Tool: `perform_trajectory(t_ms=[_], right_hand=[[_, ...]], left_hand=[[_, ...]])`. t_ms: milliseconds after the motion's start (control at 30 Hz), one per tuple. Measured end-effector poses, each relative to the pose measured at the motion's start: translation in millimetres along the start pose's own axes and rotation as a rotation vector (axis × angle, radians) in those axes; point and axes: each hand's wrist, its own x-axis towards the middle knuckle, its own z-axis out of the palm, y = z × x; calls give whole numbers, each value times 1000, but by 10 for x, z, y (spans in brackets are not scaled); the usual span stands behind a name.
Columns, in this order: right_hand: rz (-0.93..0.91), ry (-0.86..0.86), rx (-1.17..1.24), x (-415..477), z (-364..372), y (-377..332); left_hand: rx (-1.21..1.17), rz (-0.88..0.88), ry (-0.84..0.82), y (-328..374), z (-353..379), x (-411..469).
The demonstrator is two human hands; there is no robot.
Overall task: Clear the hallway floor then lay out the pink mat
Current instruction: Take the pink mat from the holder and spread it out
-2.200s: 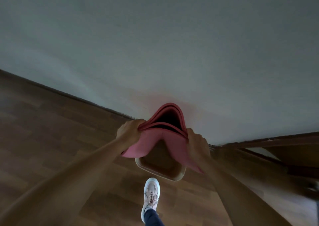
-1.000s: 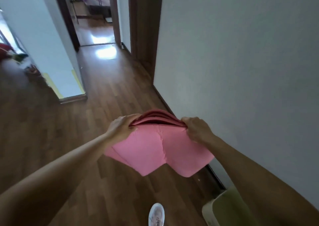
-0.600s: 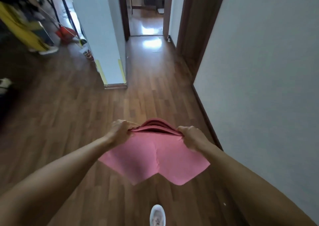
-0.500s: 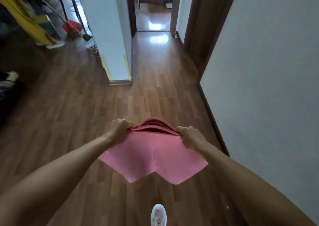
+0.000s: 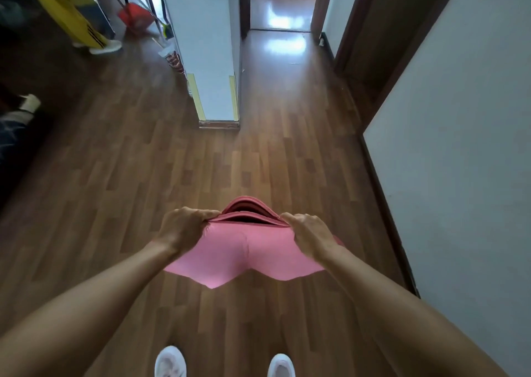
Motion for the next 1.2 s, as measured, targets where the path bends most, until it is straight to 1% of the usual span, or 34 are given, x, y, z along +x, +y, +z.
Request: perform_trajectory(t_ms=[100, 233, 367, 467, 533, 600, 733, 800, 833, 867, 933, 967, 1033, 1200], right_hand=[[35, 36, -33, 404, 105, -70], [83, 118, -88, 883, 291, -121], [92, 193, -143, 1301, 622, -135], [60, 243, -155, 1438, 948, -90], [4, 266, -155, 1459, 1234, -59], [-15, 274, -87, 1425, 1635, 11], [50, 27, 11, 1319, 2512, 204], [46, -8, 67, 1265, 2846, 329], [26, -17, 84, 1231, 2981, 385], [1, -57, 86, 1180, 3137, 436], [-39, -170, 50, 1087, 3406, 546], [-50, -206, 35, 1047, 3545, 593], [-65, -249, 11, 1017, 3823, 667], [-119, -332, -105, 1072, 4588, 826]], left_hand=[[-28, 67, 1, -330, 46, 375], [-78, 158, 41, -702, 118, 792], [-37, 342, 180, -1046, 263, 1132], [-6, 472, 270, -1253, 541, 1212], [-12, 516, 276, -1360, 862, 1187], [-15, 526, 222, -1460, 1283, 1096], [-2, 548, 143, -1601, 2164, 823], [9, 514, 93, -1661, 2549, 711], [-1, 497, 31, -1703, 2726, 664], [-5, 481, -68, -1737, 2923, 591], [48, 488, -326, -1767, 3254, 484], [59, 496, -411, -1759, 3412, 448], [85, 508, -478, -1722, 3710, 417], [244, 549, -548, -1809, 4523, 332]])
